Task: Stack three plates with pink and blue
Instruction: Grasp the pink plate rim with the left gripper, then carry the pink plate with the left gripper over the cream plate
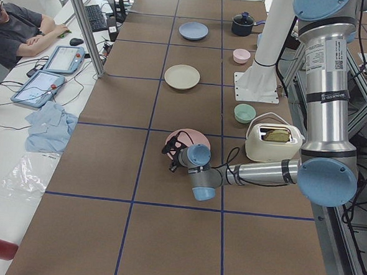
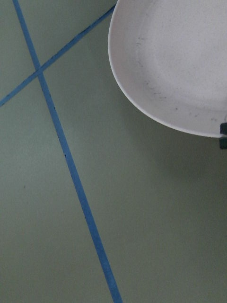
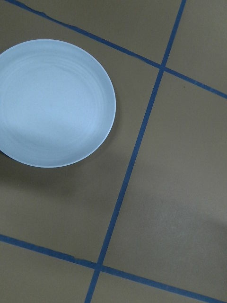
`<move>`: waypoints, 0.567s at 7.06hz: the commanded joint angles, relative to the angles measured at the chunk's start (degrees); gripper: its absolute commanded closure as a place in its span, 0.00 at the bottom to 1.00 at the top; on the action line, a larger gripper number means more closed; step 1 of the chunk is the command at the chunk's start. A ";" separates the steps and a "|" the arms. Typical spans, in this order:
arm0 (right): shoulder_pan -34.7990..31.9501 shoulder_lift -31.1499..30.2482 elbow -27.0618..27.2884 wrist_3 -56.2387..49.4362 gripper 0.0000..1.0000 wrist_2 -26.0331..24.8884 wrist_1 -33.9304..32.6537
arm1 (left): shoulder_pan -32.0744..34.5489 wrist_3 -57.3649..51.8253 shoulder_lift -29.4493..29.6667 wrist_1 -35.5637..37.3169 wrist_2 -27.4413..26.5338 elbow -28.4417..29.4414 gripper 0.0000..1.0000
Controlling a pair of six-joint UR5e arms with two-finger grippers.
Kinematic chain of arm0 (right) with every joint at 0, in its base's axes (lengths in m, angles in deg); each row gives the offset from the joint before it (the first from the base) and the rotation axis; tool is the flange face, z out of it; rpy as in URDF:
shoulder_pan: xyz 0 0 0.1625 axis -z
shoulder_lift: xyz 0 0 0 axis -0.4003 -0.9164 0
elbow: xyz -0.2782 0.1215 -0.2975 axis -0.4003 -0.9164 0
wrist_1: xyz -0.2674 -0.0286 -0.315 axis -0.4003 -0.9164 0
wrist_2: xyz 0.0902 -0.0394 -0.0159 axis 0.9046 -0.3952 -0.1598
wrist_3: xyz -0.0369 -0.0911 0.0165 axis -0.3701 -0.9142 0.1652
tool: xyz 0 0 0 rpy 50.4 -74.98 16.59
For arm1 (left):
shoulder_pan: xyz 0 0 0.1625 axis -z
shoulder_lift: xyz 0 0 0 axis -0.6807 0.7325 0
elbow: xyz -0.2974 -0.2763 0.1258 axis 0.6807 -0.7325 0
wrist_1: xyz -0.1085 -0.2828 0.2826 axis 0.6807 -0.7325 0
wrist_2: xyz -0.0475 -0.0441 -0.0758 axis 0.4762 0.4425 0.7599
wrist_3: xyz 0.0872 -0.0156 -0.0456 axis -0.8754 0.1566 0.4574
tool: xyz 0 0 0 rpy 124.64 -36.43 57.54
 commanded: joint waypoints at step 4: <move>0.00 0.07 -0.13 0.00 0.00 0.00 -0.09 | 1.37 8.32 10.64 36.64 3.27 -26.29 1.00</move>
